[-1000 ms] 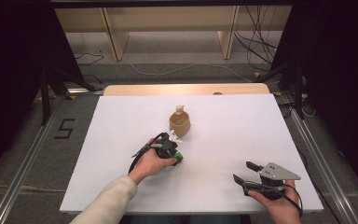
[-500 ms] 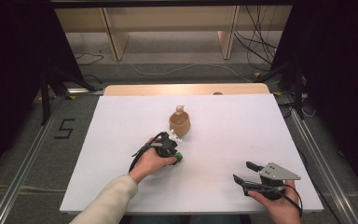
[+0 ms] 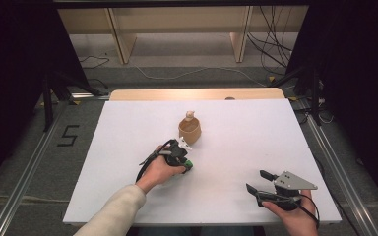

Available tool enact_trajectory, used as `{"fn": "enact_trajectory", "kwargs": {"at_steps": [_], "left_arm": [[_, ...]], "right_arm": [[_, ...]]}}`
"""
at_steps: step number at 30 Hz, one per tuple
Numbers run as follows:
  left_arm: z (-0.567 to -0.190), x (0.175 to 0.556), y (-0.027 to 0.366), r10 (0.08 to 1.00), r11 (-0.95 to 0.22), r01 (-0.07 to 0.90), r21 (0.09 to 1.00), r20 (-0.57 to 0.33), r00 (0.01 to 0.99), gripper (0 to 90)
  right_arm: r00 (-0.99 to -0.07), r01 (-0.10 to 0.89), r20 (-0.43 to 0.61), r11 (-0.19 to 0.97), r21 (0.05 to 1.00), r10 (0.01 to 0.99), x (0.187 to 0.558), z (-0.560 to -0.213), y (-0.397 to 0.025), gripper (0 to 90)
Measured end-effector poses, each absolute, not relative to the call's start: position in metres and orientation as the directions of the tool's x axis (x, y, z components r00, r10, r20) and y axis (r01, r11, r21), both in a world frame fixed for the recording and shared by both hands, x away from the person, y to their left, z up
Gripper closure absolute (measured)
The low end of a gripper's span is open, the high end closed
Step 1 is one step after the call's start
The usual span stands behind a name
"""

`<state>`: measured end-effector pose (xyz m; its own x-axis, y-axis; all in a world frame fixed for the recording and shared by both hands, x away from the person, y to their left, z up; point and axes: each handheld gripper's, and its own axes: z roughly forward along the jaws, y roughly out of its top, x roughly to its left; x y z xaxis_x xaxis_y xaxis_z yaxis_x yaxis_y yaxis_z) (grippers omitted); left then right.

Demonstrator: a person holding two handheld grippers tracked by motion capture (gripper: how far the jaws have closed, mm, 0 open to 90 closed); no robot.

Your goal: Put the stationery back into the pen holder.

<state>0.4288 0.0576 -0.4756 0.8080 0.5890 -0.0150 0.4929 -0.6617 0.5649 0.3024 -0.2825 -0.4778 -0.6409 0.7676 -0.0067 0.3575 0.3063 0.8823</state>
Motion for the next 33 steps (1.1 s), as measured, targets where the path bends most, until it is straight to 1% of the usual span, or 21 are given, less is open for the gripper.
{"fn": "enact_trajectory", "kwargs": {"at_steps": [6,23,33], "left_arm": [[-0.4756,0.4289,0.0581,0.59,-0.66,0.495,0.565,-0.018,0.807,66.2],[-0.4751,0.4279,0.0573,0.597,-0.659,0.499,0.563,-0.013,0.802,66.8],[-0.4742,0.4276,0.0589,0.602,-0.65,0.509,0.564,-0.026,0.798,66.9]], "right_arm": [[-0.641,0.359,-0.004,0.305,0.882,0.768,0.3023,-0.4778,-0.2823,30.1],[-0.641,0.359,-0.004,0.304,0.883,0.767,0.3022,-0.4776,-0.2824,30.1],[-0.643,0.356,-0.004,0.304,0.884,0.766,0.3022,-0.4775,-0.2824,30.1]]}}
